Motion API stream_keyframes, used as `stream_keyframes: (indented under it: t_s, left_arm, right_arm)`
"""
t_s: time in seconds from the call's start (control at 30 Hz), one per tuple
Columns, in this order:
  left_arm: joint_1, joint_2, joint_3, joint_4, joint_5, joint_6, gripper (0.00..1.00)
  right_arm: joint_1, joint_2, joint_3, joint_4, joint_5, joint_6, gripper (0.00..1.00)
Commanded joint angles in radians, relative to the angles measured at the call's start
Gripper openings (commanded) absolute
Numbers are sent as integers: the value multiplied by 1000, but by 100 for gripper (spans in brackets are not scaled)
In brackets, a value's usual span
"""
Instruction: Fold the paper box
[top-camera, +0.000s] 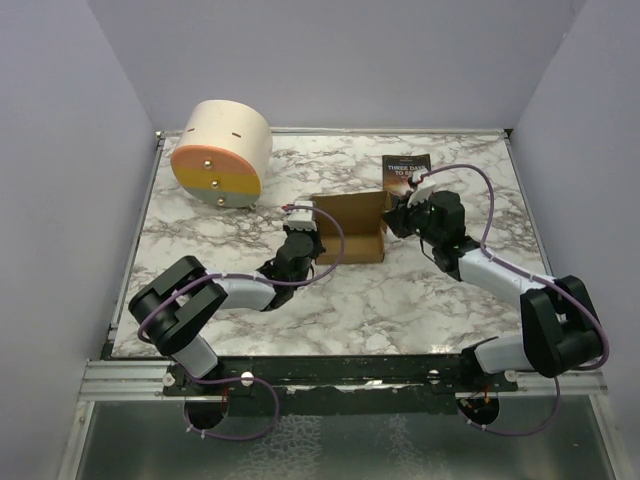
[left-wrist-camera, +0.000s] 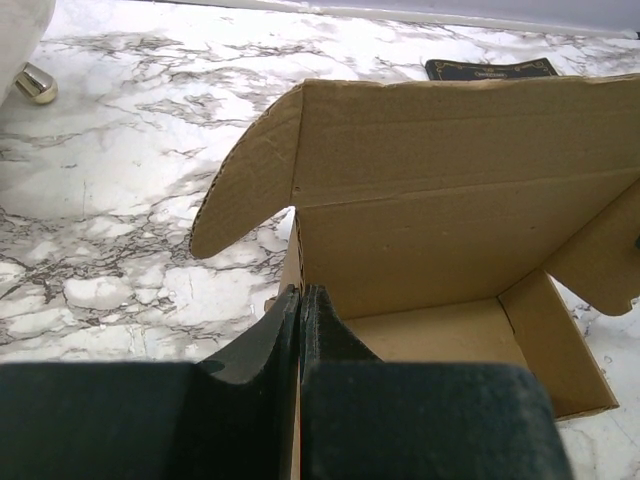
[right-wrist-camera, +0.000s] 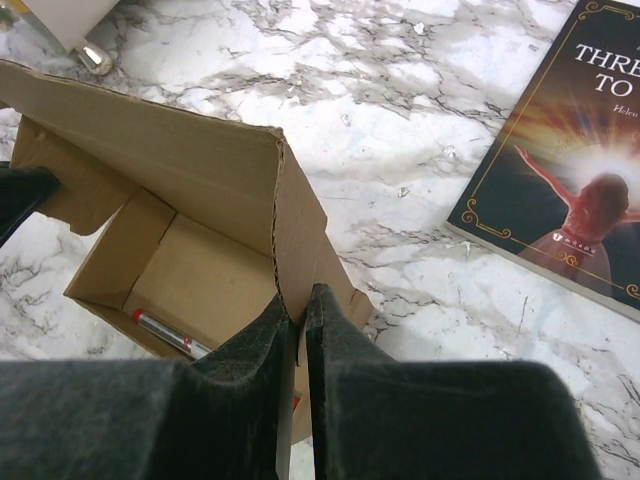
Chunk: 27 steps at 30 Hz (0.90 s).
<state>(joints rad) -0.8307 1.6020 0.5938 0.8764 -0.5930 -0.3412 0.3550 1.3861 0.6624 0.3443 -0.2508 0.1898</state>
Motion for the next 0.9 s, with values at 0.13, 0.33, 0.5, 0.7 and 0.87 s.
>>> stream_keyframes:
  t_s: [0.13,0.33,0.5,0.7,0.87]
  left_arm:
    - [-39,-43,-46,34,53,-14,0]
    - [-42,-64,-67,42,64,-6,0]
    - [-46,-76,-87,56,74,-2,0]
    - [-54,-79,-96,54,76,-5,0]
    - [-61,-82,-105,45,76,-14,0]
  right_arm:
    - [45,-54,-26,-89,-52,-8,8]
    - [48,-72,-30,-129,-60,-9,11]
    - [53,-79,-33,-152,-52,-22,11]
    - [56,-76,-31,-166,-30,-36,10]
    - [58,-81,-35,-179,-38,-44,9]
